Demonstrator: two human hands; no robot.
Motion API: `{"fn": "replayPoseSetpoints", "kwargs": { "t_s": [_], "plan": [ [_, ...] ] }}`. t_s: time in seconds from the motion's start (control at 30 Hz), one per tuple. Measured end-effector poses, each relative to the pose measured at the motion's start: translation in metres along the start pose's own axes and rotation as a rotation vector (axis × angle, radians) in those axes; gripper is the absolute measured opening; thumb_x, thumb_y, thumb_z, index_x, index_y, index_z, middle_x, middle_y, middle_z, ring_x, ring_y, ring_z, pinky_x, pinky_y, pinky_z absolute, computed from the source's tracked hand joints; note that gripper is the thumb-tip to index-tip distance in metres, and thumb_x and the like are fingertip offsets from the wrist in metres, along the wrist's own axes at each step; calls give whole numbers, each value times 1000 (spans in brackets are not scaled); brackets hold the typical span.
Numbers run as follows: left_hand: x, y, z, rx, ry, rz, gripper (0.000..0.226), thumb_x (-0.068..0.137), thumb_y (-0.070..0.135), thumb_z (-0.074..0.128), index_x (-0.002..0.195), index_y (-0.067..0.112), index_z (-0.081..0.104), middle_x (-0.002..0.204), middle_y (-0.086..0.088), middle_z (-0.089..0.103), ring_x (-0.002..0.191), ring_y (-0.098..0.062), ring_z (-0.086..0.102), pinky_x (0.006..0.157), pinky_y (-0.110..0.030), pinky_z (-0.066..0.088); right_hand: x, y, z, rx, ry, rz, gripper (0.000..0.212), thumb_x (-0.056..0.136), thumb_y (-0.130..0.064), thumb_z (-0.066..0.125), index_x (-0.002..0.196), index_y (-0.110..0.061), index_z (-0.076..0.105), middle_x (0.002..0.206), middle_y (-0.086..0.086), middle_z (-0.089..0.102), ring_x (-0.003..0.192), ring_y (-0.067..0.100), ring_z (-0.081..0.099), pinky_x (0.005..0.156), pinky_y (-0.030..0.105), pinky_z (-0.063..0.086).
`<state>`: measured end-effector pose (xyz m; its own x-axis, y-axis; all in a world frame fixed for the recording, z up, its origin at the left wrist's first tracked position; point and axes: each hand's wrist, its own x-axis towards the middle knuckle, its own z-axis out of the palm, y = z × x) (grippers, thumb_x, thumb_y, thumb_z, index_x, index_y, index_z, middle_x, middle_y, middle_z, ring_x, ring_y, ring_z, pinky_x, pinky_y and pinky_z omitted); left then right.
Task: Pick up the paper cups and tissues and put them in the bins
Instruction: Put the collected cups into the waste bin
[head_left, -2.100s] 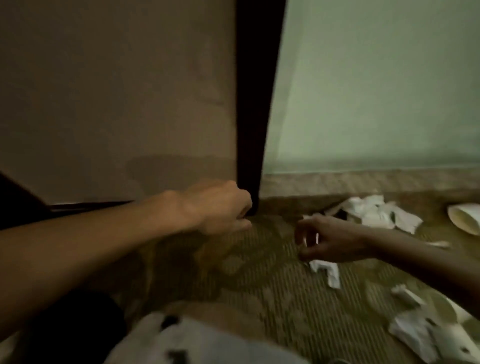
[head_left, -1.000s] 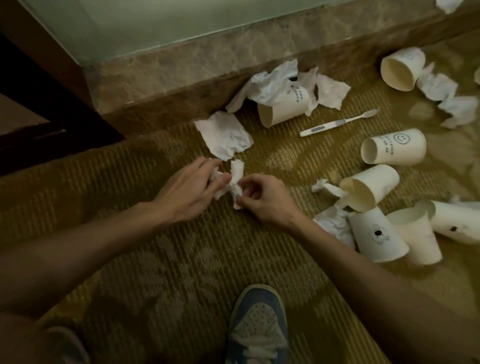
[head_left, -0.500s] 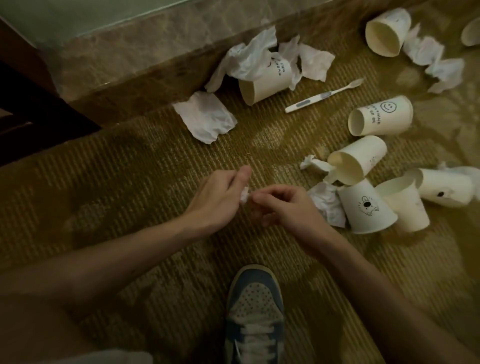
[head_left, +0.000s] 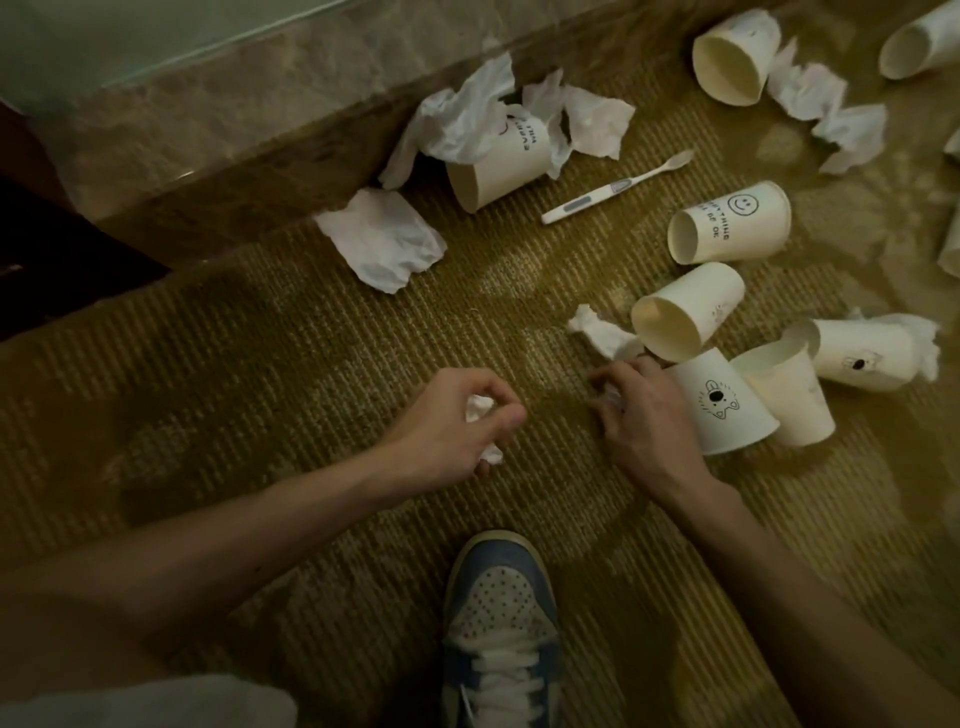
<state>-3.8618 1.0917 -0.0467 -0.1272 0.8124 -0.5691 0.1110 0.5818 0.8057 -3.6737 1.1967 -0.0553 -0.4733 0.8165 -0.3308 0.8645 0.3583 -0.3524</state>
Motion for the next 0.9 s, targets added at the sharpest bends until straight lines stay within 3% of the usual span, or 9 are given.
{"fn": "replayPoseSetpoints", "kwargs": {
  "t_s": [0.1,0.2,0.3,0.43,0.53,0.63,0.73,0.83,0.9],
  "plan": [
    [1,4,-4,62,67,16,26,94,48,57,78,31,69,68,8,70,58,-9,66,51,-31,55,2,-7,-9,273,-16,133,14,93,-11,62,98,-22,70,99,-4,65,90,8,58,76,23,48],
    [2,8,-8,-42,151,0,40,96,58,45,80,30,68,56,9,62,50,-5,56,48,-29,45,0,-24,-20,771,-103,243,11,88,-10,69,91,-20,72,86,-9,70,76,-2,65,64,11,51],
    [1,10,-8,-67,217,-52,50,95,67,34,86,30,67,63,13,61,63,-5,60,59,-30,45,-3,-47,-23,1363,-281,373,16,79,-5,71,94,-13,72,86,3,69,79,11,66,72,23,57],
    [-3,14,-5,-208,126,-242,69,88,80,21,101,30,68,90,2,70,83,-12,68,64,-29,48,-3,-75,-18,1796,-414,404,15,72,-1,67,82,-10,73,85,10,70,79,19,72,67,28,59],
    [-7,21,-2,-524,-42,-248,71,90,77,25,103,28,74,87,-10,74,75,-19,71,60,-32,55,-3,-86,-10,1817,-430,358,17,74,-3,67,90,-8,69,87,10,73,81,19,73,67,27,58],
    [-7,24,-3,-578,-82,-227,68,96,69,30,109,18,73,89,-7,76,82,-17,74,67,-30,56,-8,-91,-4,1498,-403,262,13,81,-2,68,92,-7,72,77,4,73,67,10,69,59,23,55],
    [-9,21,-5,-572,-26,-316,65,100,61,32,90,14,75,68,-6,72,59,-13,68,52,-23,49,-13,-89,1,1283,-437,182,11,87,-4,65,91,-9,74,76,3,73,66,9,66,61,24,53],
    [-9,21,-3,-527,62,-372,57,102,54,35,94,13,73,68,-3,73,59,-12,67,54,-24,49,-13,-86,-5,1479,-504,234,15,86,-12,64,94,-3,73,92,13,73,81,19,69,73,29,58],
    [-8,22,-5,-517,137,-382,48,103,49,41,100,9,67,73,-3,73,61,-12,68,52,-25,49,-9,-81,-11,1553,-432,293,14,89,-13,62,92,-2,71,91,13,73,76,20,69,64,27,57]
  ]
}}
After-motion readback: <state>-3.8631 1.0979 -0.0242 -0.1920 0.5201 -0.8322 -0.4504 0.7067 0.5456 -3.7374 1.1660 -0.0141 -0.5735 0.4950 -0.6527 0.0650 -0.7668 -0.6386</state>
